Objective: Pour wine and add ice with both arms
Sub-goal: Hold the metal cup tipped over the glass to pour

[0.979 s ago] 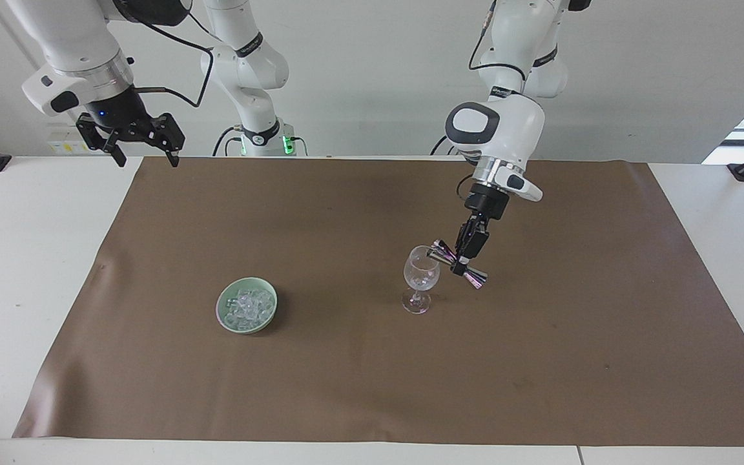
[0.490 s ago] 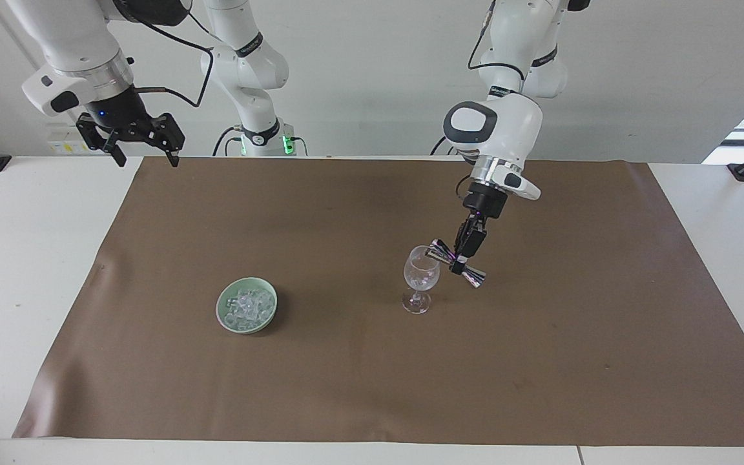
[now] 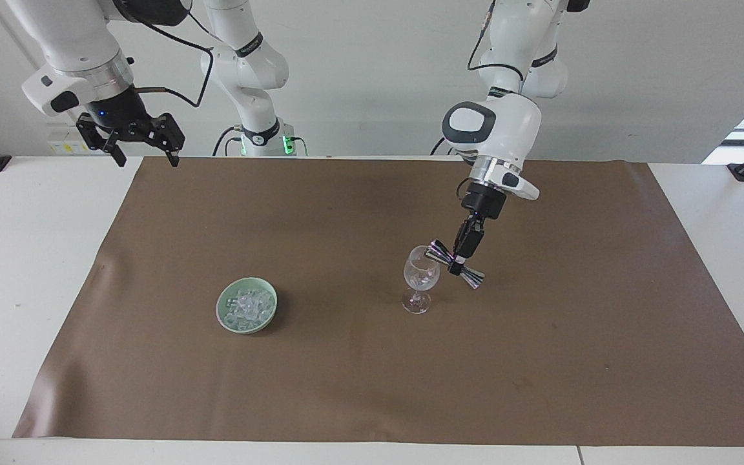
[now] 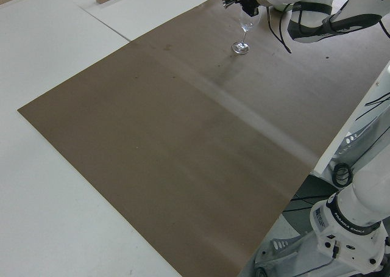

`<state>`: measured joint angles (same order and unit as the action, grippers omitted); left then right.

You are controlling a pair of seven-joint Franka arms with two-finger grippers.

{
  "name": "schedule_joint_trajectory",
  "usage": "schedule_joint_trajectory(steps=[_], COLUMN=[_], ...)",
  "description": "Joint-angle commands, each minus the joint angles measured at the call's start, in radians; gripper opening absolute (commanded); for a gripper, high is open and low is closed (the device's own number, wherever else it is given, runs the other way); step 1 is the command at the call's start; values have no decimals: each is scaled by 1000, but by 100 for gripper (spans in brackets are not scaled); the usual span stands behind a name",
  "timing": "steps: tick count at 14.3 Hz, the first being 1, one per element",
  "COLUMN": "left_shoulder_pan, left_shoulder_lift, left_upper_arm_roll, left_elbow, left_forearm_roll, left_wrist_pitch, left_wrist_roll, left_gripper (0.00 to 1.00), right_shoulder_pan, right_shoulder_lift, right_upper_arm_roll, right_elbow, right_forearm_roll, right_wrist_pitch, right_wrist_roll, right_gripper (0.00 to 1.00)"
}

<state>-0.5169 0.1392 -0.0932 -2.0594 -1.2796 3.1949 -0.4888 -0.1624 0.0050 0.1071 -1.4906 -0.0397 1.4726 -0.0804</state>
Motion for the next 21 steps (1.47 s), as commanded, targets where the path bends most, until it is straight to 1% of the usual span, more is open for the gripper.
schedule_joint_trajectory(steps=[1,21], left_shoulder_pan=[-17,-15], left_shoulder_lift=[14,16], left_upper_arm_roll=[15,16], left_elbow=[19,19], left_forearm_roll=[10,11], left_wrist_pitch=[25,40], left_wrist_roll=[29,118], left_gripper=[0,0], right_shoulder_pan=[-3,-3], right_shoulder_lift=[-19,-19], right_upper_arm_roll=[2,2], right_elbow=[-22,-22], right_forearm_roll=[17,17], right_wrist_pitch=[6,6], right_wrist_roll=[13,13], right_gripper=[100,100])
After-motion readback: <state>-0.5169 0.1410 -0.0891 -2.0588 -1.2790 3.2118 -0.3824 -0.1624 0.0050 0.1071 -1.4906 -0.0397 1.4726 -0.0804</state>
